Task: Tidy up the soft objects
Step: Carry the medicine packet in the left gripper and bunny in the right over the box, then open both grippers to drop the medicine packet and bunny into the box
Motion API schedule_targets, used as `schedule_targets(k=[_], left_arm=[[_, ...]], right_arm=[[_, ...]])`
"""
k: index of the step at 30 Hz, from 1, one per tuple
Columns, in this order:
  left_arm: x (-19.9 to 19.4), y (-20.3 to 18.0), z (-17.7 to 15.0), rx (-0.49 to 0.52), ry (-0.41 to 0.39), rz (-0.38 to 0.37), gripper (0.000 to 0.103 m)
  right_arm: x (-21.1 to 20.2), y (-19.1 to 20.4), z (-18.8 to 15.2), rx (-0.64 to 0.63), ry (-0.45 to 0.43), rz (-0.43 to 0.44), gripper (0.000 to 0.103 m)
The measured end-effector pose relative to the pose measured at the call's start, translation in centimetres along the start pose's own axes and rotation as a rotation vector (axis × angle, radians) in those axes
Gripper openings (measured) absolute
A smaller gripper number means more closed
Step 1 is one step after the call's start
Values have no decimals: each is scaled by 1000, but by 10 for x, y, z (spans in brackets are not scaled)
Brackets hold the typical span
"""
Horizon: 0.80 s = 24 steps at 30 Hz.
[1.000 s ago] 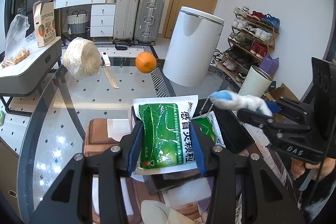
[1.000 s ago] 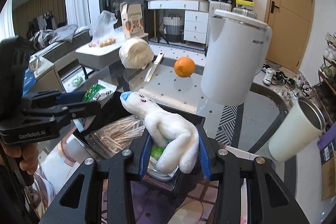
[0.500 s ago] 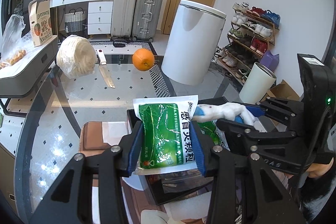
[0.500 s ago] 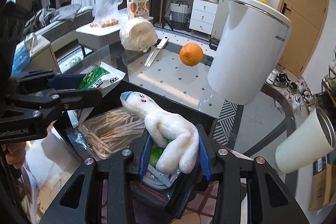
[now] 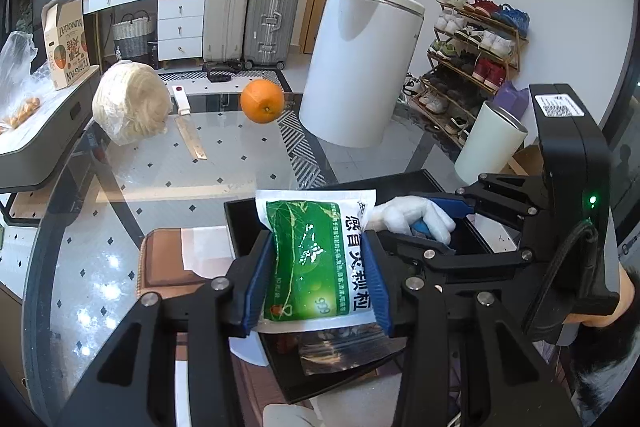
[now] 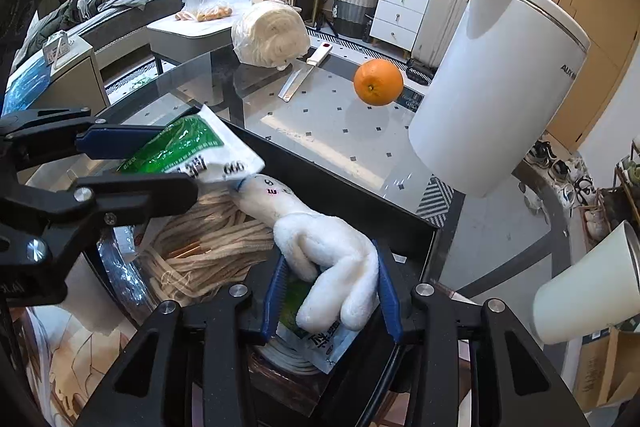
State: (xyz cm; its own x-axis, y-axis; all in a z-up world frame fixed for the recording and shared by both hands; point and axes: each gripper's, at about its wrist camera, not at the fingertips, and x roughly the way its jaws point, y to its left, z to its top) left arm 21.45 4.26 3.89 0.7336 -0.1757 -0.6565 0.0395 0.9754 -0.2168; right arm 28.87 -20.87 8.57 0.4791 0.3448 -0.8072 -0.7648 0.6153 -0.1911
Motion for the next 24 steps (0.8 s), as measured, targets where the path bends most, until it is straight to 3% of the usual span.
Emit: schedule_targets(k=[9,19,22,24], left_arm=[[13,-7,-3,33,38,10,43],[11,-14,-8,66,17,15,44],[15,-16,-7,81,16,18,47],[16,-18,-7,87,17,20,54]], right_arm=[[-17,-2,-6,-14,-38,5,57],[-37,-7,-14,9,-73,0,61],[-41,-9,-17,18,-76,-4,61],[-44,-11,-19,24,-79,-10,61]])
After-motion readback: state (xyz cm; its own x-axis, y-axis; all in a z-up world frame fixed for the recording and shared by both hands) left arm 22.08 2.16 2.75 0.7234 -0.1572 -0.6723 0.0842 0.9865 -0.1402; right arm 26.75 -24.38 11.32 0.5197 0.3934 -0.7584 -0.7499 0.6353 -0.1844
